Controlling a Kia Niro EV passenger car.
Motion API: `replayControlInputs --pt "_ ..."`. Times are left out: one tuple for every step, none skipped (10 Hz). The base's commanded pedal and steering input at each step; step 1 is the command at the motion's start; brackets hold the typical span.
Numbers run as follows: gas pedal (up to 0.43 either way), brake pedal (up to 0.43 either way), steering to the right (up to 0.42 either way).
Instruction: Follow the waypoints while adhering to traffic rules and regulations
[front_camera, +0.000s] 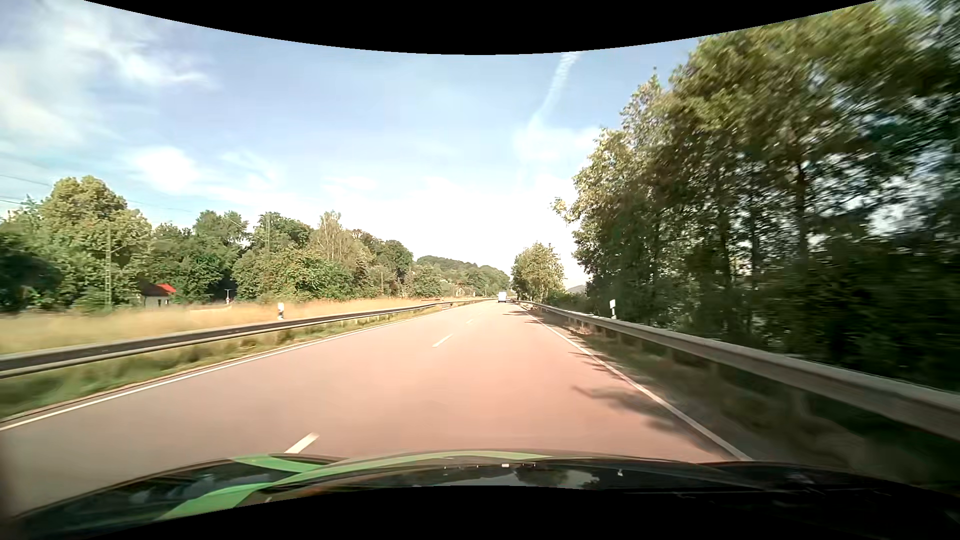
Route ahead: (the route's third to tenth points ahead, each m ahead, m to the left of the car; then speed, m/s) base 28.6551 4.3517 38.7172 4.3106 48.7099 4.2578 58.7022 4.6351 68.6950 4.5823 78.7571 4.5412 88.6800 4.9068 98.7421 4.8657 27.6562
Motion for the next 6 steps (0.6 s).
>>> replayControlInputs --pt "0.13 0.0 -0.002" --pt "0.13 0.0 -0.002" --pt "0.13 0.0 -0.002" --pt "0.13 0.0 -0.002" --pt "0.13 0.0 -0.002" --pt "0.13 0.0 -0.002"
